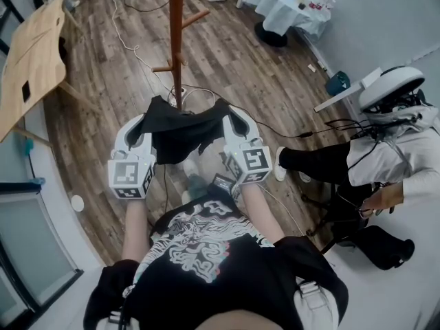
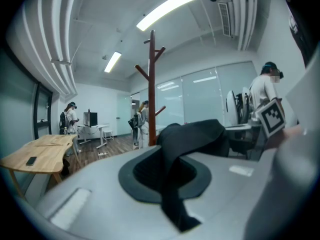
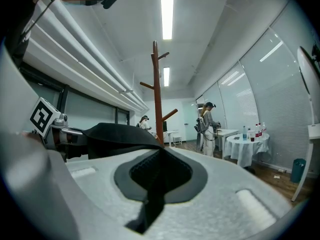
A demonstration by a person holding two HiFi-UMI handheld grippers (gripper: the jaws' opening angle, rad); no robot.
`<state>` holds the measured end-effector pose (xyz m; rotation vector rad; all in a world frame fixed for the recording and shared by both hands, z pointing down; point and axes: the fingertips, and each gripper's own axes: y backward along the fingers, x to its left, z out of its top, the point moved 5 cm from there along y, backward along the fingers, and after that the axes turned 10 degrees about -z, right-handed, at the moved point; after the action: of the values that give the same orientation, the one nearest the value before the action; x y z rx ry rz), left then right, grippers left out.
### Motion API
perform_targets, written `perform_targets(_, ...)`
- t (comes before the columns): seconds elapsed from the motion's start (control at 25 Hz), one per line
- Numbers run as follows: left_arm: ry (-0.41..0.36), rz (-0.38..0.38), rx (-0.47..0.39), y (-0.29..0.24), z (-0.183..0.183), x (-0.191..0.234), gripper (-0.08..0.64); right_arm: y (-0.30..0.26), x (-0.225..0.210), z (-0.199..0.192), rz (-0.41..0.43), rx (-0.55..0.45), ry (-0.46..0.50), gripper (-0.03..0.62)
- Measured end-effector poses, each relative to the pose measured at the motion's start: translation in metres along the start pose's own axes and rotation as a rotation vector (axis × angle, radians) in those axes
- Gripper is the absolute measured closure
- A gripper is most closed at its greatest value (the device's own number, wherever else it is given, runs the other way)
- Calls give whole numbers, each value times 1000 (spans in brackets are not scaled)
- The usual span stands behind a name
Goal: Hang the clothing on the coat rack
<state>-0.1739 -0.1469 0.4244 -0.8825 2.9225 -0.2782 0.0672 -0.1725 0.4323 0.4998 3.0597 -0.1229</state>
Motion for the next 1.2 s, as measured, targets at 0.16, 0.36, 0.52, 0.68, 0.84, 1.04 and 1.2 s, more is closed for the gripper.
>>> perform_targets(0.16, -4, 9, -6, -11, 5, 11, 557, -17, -3, 4, -2, -13, -3, 583)
perform_targets(0.36, 4, 20, -21, -27, 12, 21, 557, -36, -9, 14, -2, -34, -19, 583)
perform_targets(0.52, -9, 27, -32, -34, 14, 26, 557, -47, -14, 13, -7, -54, -23, 583)
perform_targets(0.68, -17, 38, -41, -44, 20, 37, 557, -65, -16, 16, -4, -62, -36, 583)
perform_targets(0.84, -9, 48, -51, -55, 25, 49, 557, -84, -18, 22, 3, -68, -43, 583)
perform_targets(1.04, -14, 53, -59, -66, 28, 64, 557, -110, -19, 30, 14, -85, -38, 583)
perform_targets(1.2, -13, 62, -62, -77, 31, 72, 557, -128, -24, 36, 28, -98, -34, 583)
